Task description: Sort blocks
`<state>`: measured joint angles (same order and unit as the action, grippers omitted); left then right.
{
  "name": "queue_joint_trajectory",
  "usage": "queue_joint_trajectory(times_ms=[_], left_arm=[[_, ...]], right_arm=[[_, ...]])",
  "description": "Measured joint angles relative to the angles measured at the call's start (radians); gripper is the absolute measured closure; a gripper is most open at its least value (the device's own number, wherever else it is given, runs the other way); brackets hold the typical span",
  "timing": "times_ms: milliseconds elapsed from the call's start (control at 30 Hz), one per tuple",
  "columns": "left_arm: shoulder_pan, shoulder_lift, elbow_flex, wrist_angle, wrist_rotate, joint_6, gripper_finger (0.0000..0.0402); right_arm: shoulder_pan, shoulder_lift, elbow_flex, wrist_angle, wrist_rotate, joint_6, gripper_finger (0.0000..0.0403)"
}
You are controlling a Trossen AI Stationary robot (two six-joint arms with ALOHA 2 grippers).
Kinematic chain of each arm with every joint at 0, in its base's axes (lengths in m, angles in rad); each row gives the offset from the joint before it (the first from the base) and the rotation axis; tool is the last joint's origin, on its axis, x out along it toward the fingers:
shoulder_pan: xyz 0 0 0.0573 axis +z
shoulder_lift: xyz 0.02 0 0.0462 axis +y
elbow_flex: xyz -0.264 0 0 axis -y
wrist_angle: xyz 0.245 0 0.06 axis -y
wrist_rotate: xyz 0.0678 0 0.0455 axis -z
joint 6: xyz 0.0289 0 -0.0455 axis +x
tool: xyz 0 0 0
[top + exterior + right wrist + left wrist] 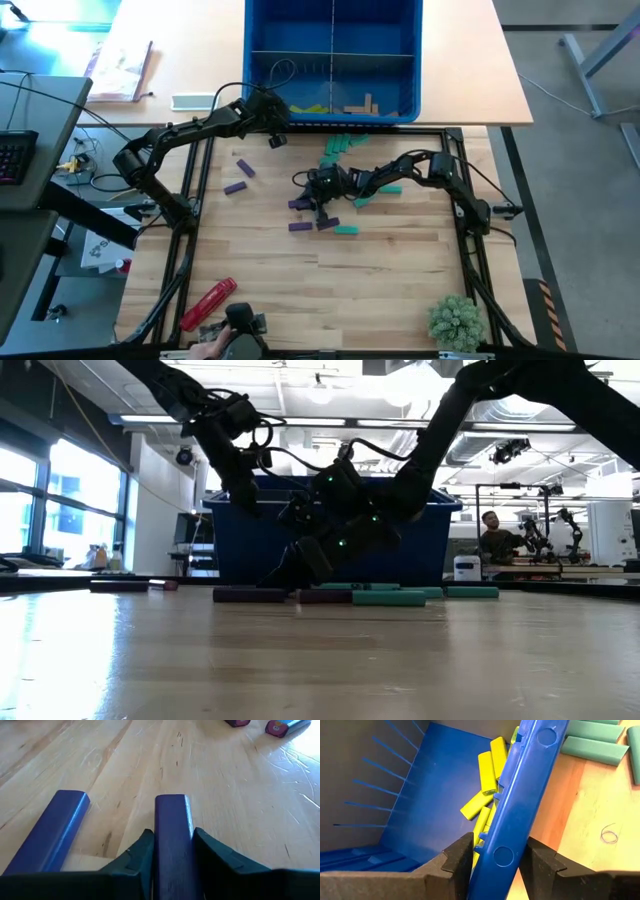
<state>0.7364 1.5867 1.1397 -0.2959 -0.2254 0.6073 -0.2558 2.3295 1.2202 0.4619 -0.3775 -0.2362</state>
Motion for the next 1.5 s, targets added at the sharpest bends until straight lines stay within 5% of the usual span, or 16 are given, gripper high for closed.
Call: queue_joint_trajectory(times_ms=[633,1067,1300,1500], left_arm=[[-0.001,0.000,0.000,0.004,0.000,0.011,0.0277],[-0.001,0.000,0.000,0.003,0.006,0.051,0.0277],[-0.004,0.000,0.000,0.001,0.009,0.051,0.0277],[-0.004,0.000,0.000,0.002,0.012,0.050,0.0277]], right_arm=[[0.001,-0.041,-0.007,0.050,0.000,0.082,0.0312],[-0.017,-0.482,-0.010,-0.340,0.004,-0.135,0.0312],[-0.137,-0.674,-0.007,-0.376,0.228,-0.228,0.0311],[-0.336,-0.670,0.001,-0.086,0.271,-0.198,0.0311]])
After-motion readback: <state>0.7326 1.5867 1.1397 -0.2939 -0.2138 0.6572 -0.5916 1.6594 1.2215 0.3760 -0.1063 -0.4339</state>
